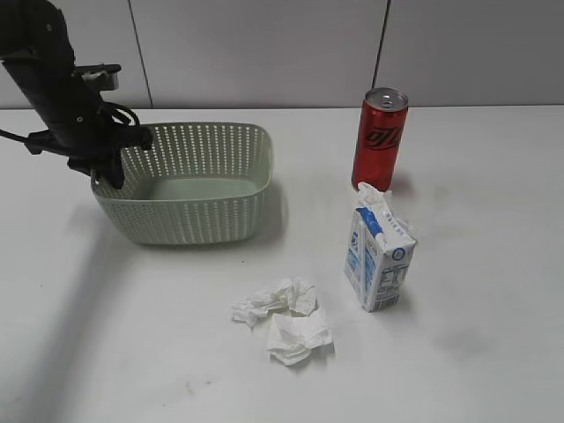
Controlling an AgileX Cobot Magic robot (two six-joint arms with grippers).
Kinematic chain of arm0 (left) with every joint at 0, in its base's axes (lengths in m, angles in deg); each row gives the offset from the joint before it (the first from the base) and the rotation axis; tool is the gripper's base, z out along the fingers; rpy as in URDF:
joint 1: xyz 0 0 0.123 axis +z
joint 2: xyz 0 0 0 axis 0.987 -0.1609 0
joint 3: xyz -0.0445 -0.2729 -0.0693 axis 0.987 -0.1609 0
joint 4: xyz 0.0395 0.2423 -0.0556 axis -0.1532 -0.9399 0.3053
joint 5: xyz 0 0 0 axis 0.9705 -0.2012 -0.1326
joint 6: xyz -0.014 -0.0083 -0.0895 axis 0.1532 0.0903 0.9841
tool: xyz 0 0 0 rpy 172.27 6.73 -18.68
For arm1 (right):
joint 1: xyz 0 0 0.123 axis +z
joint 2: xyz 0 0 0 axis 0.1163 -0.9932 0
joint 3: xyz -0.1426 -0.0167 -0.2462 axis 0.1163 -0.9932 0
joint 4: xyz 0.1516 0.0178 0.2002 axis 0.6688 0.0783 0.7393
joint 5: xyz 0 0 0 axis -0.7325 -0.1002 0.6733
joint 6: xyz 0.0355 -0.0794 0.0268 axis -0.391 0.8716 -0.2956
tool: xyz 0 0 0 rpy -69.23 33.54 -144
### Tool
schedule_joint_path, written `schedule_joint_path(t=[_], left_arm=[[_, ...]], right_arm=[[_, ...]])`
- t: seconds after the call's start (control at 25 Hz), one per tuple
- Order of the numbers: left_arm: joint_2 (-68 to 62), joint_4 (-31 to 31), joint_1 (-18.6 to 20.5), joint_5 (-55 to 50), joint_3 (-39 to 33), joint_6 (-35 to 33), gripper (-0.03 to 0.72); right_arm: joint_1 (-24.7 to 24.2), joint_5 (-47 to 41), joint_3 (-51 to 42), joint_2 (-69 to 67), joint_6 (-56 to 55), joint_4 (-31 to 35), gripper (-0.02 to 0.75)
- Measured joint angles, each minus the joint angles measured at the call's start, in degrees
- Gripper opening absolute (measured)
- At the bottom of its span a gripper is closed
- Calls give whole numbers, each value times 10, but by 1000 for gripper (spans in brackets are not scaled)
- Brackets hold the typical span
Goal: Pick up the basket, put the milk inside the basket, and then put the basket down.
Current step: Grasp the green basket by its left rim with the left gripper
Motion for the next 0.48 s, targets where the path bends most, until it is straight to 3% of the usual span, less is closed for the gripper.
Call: schedule_joint_path(t=[0.48], left_arm=[[47, 13, 0, -44, 0, 13, 0]], right_arm=[[0, 0, 0, 0, 0, 0, 573]])
